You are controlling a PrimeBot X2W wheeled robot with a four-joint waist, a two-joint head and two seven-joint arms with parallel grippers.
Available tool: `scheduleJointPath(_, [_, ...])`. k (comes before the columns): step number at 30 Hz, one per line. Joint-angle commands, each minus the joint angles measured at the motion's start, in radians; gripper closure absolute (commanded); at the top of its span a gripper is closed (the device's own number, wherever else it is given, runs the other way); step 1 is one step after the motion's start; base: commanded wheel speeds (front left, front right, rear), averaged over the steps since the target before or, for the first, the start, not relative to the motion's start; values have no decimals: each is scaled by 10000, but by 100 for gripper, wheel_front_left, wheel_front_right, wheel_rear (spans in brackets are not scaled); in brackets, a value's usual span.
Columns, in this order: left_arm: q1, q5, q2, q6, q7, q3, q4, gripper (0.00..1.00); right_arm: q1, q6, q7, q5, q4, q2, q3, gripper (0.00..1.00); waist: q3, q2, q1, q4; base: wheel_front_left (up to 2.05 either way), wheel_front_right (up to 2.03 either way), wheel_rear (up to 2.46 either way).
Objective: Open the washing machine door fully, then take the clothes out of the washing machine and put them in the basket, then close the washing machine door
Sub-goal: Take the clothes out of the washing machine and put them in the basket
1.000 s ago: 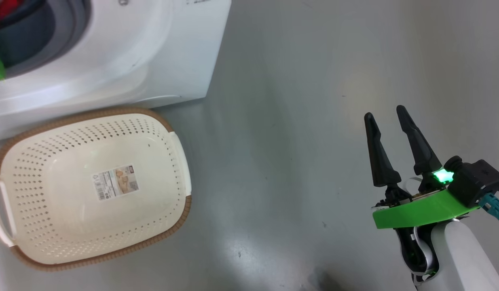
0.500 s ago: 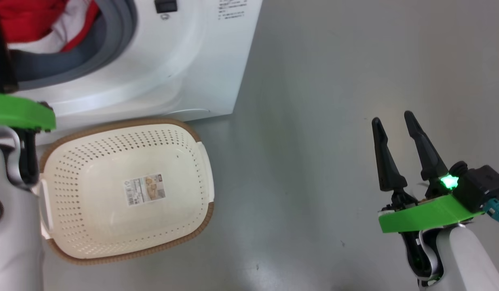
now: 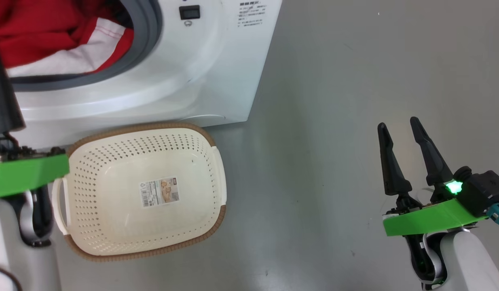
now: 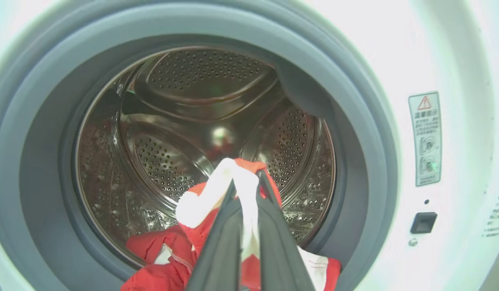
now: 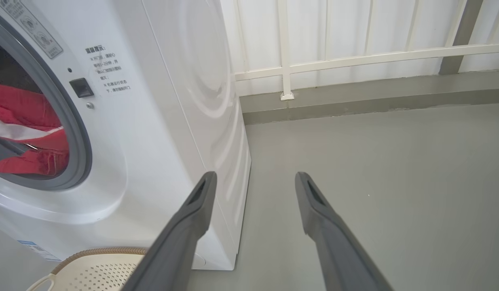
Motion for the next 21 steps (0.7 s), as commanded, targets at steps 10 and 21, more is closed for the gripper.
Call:
scheduleJointPath(10, [972, -146, -13, -56, -51, 350, -3047, 100, 270, 73, -63, -88, -258, -66, 91, 0, -10, 0, 0, 97, 0, 0, 0])
scheduleJointPath(21, [1037, -69, -214, -57, -51, 109, -5250, 100, 185, 73, -63, -90, -286, -66, 62, 0, 148, 0, 0, 163, 0, 0, 0])
